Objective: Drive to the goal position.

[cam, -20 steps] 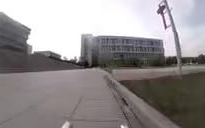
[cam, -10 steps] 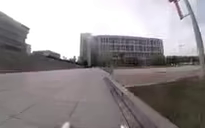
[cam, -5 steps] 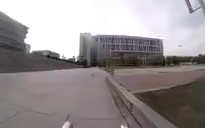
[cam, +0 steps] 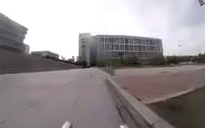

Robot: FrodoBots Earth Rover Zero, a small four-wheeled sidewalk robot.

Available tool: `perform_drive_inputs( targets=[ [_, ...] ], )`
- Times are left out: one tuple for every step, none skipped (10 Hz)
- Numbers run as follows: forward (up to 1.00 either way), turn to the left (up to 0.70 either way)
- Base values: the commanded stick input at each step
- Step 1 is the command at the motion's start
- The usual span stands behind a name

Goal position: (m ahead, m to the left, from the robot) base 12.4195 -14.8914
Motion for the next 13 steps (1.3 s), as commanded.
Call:
perform_drive_inputs(
  targets=[
    [0.99,0.02],
    [0.99,0.03],
    [0.99,0.01],
    [0.99,0.0],
    [0.99,0.0],
    [0.99,0.0],
    [0.99,0.0],
    [0.99,0.0],
    [0.99,0.0],
    [0.99,0.0],
    [0.99,0.0],
    [0.99,0.0],
    [0.99,0.0]
  ],
)
